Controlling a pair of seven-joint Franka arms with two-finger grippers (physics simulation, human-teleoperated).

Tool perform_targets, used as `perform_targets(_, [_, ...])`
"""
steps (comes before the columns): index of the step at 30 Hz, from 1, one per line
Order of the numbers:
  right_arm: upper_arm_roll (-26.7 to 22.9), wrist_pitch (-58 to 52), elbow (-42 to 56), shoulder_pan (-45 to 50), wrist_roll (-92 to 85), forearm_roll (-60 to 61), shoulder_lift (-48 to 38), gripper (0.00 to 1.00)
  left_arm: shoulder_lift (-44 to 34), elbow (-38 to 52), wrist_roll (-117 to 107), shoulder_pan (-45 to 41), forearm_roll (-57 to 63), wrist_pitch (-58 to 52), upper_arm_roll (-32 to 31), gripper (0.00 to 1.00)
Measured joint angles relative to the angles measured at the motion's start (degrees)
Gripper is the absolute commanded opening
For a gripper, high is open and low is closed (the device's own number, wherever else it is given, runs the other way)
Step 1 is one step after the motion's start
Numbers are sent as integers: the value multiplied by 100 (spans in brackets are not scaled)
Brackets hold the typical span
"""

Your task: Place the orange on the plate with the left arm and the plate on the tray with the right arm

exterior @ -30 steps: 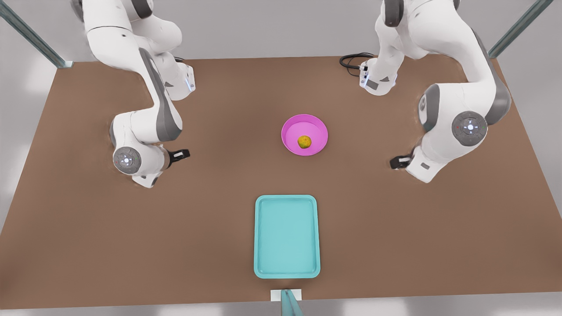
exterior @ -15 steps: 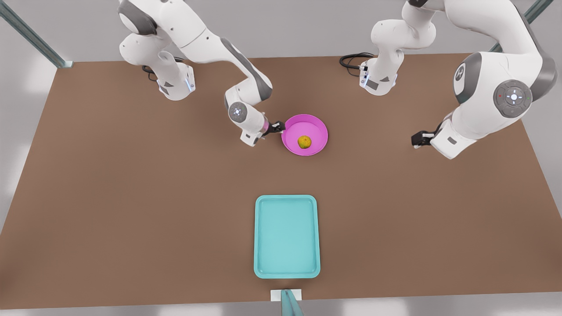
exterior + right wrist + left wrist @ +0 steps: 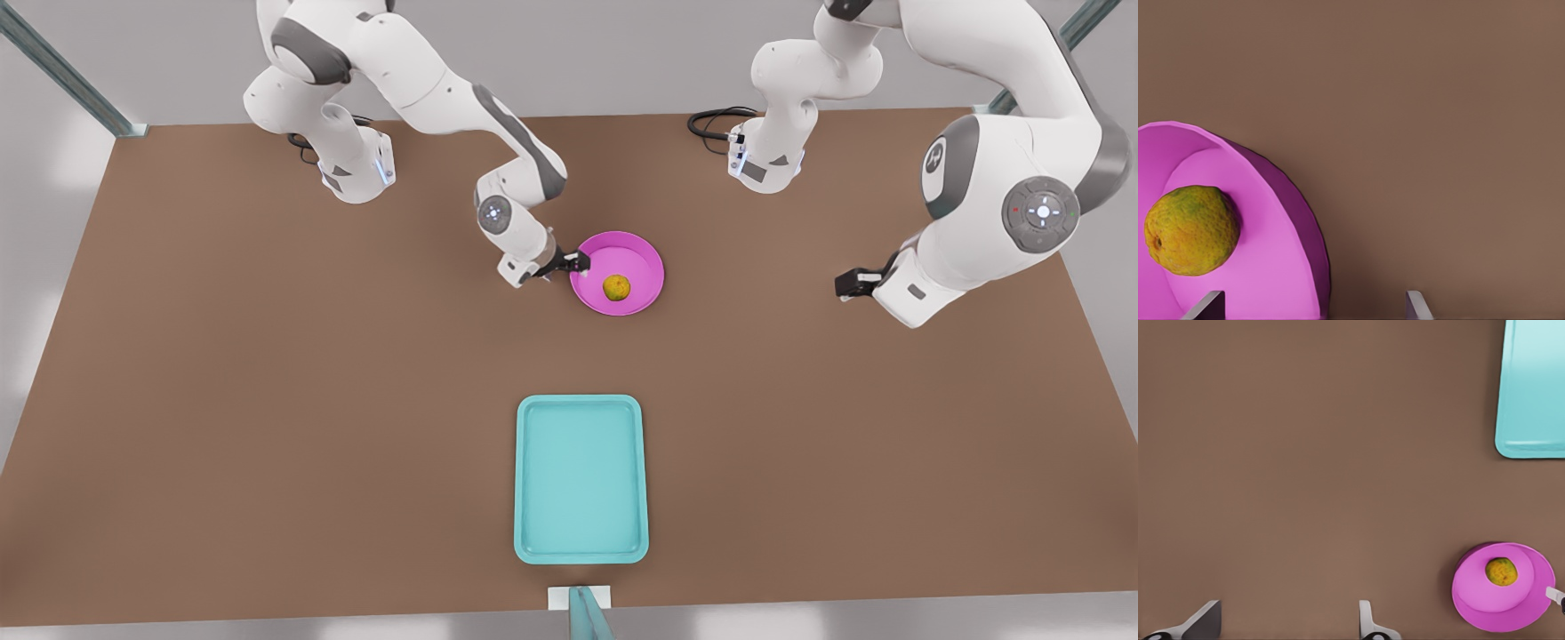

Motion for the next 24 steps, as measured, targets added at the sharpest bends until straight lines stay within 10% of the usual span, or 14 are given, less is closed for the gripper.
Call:
perform_targets(6, [30, 65, 238, 51, 115, 3, 276, 100, -1, 17, 25, 6, -10, -31, 10, 100])
perform_targets(9, [37, 59, 273, 51, 141, 14, 297, 59, -8, 18, 35, 5, -12, -43, 10, 100])
perform_targets(17, [80, 21, 525, 44, 191, -7, 579, 57, -50, 26, 56, 7, -15, -97, 19, 100])
perform_targets(24, [90, -52, 605, 11, 223, -24, 639, 31, -39, 27, 70, 5, -81, -192, 26, 100])
